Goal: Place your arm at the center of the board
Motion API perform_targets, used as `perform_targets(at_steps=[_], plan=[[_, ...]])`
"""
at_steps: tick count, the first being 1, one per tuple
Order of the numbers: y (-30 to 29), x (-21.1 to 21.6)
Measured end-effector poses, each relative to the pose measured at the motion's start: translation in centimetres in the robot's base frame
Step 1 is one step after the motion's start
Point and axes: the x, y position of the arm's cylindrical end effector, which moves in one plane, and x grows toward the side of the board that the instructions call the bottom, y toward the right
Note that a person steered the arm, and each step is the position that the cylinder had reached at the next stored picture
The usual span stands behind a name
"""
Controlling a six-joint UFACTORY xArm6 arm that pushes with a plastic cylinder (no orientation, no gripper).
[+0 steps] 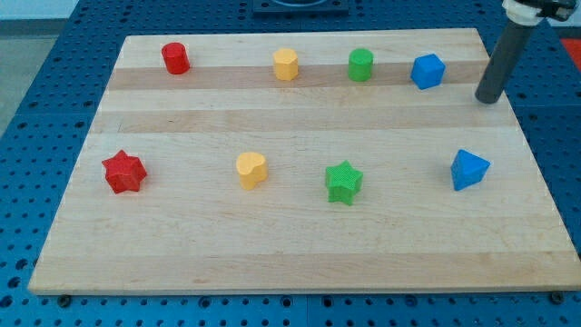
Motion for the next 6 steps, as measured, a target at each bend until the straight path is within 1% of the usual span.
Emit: perform_targets(at_steps=[1, 3, 4, 6], plan=[[-6.8, 3.1], [-13.3, 3.5], [-19.9, 3.5], [-23.8, 3.5]])
